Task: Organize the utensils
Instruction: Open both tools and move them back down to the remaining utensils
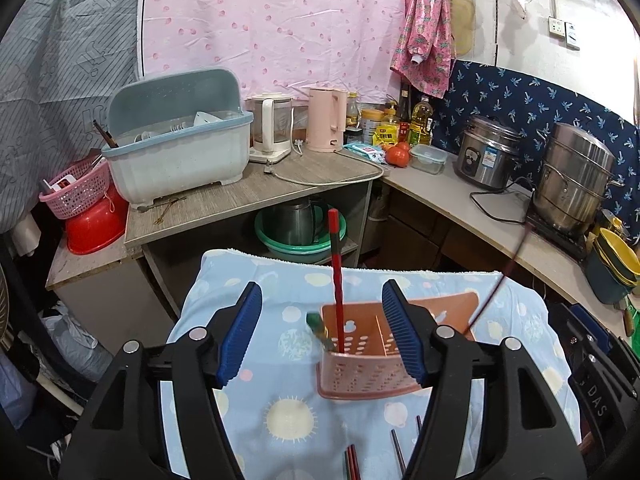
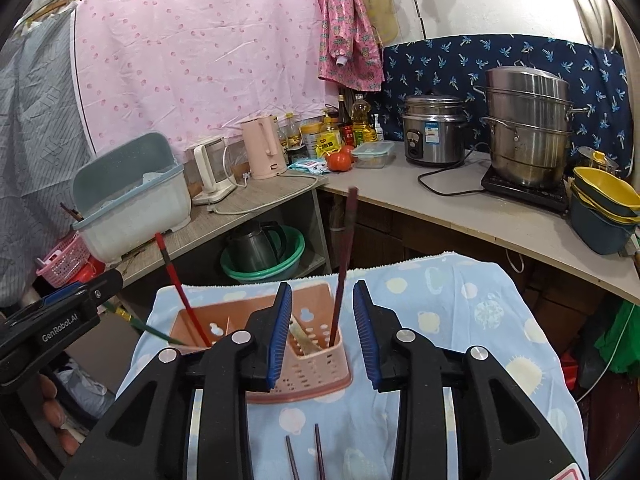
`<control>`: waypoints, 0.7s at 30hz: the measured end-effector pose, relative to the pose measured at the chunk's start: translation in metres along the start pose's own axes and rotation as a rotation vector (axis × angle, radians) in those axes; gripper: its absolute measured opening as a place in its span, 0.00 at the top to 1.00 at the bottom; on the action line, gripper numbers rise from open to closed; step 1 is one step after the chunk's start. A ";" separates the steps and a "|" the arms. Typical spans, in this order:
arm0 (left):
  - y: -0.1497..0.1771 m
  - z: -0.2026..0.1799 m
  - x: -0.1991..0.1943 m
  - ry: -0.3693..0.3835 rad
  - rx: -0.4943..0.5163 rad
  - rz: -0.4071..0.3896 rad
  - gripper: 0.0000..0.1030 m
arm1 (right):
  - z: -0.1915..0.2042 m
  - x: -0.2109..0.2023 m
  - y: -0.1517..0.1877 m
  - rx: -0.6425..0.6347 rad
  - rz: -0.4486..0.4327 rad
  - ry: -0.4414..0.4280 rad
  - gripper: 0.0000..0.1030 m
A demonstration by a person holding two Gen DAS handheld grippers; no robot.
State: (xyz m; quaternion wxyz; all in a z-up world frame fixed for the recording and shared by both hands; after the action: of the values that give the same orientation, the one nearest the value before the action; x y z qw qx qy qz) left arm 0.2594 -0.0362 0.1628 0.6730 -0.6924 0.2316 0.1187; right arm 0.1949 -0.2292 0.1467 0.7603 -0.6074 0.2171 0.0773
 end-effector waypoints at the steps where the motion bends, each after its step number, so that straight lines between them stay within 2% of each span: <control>1: 0.003 0.000 -0.004 0.001 -0.001 0.001 0.42 | 0.000 -0.004 0.003 -0.002 0.004 0.000 0.69; 11: 0.040 -0.003 -0.040 0.026 0.007 0.033 0.41 | -0.007 -0.040 0.045 -0.015 0.067 -0.002 0.69; 21: 0.107 -0.002 -0.052 0.044 0.003 0.150 0.41 | -0.017 -0.064 0.109 -0.039 0.182 0.003 0.69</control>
State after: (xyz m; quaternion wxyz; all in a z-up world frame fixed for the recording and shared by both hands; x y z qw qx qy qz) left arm 0.1624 -0.0280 0.0940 0.6579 -0.6746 0.2977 0.1531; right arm 0.0920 -0.2093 0.0745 0.7378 -0.6000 0.2708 0.1495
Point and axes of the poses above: each gripper's, at about its wrist camera, not at the fingertips, and x roughly the way its jaws point, z to its left, y to its underside, the point moved 1 cm from there along x, roughly the way its jaws point, and after that the axes turned 5 degrees about -z, right-handed, at the moved point
